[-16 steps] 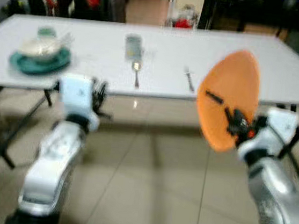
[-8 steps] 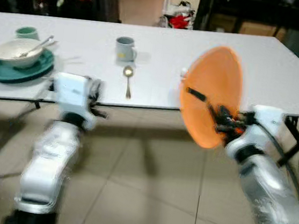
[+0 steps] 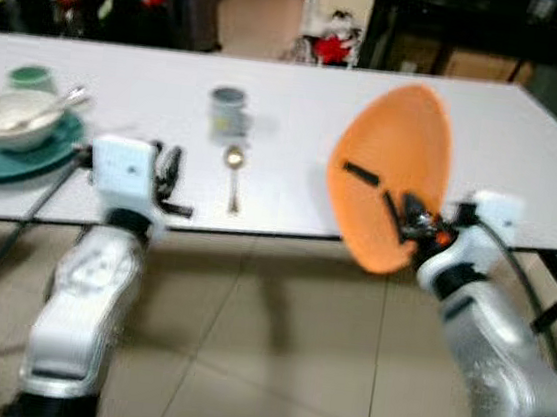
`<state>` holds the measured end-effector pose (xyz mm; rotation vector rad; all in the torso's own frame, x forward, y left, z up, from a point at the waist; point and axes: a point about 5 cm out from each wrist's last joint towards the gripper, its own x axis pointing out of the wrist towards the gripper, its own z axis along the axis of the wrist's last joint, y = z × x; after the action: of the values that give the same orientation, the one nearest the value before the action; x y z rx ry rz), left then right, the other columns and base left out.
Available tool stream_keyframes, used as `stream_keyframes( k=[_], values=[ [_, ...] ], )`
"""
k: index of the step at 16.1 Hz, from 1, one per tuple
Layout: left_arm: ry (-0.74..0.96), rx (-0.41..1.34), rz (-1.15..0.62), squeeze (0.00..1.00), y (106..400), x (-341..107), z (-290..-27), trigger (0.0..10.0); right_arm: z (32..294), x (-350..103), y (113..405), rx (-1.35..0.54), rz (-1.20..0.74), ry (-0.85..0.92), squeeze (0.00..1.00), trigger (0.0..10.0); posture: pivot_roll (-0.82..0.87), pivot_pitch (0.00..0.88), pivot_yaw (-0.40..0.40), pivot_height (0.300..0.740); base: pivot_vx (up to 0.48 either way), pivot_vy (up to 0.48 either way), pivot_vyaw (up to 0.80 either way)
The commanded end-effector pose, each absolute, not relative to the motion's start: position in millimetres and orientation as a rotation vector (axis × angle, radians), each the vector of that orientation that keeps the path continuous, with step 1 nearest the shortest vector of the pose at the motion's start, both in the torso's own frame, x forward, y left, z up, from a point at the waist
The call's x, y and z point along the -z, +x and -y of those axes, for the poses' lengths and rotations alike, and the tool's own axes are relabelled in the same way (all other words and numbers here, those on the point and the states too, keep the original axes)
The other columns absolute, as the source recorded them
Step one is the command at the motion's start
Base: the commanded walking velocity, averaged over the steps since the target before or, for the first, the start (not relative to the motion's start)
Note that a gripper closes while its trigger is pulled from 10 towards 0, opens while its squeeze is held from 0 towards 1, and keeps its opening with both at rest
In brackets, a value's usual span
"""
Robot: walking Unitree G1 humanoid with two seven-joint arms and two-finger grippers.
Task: Setting the table
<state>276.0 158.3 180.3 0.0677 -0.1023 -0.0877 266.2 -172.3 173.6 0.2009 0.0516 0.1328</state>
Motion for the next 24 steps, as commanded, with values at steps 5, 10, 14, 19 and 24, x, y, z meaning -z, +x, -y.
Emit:
stream_keyframes(
  k=[5, 10, 14, 19, 24],
  values=[
    [0.071, 0.094, 0.12, 0.0, 276, -185, -161, 10.0, 169, -185, 267, -0.152, -0.007, 0.209, 0.0, 10.0, -0.08, 0.0, -0.005, 0.74, 0.378, 0.0, 0.0],
    [0.073, 0.098, 0.117, 0.0, 274, -184, -162, 10.0, 172, -186, 268, -0.151, -0.013, 0.221, 0.0, 10.0, -0.08, 0.0, -0.007, 0.74, 0.373, 0.0, 0.0],
    [0.094, 0.208, 0.087, 0.0, 274, -182, -153, 10.0, 176, -185, 275, -0.186, -0.054, 0.421, 0.0, 10.0, -0.07, 0.006, 0.005, 0.74, 0.089, 0.0, 0.0],
    [-0.029, 0.607, -0.032, 0.0, 261, -174, -138, 10.0, 175, -173, 288, -0.238, -0.179, 0.601, 0.0, 10.0, -0.09, 0.017, 0.04, 0.74, 0.0, 0.0, 0.0],
    [-0.007, 0.708, -0.067, 0.0, 257, -171, -135, 10.0, 182, -152, 301, -0.212, -0.264, 0.74, 0.0, 10.0, -0.08, 0.026, 0.038, 0.74, 0.0, 0.0, 0.0]
  ],
)
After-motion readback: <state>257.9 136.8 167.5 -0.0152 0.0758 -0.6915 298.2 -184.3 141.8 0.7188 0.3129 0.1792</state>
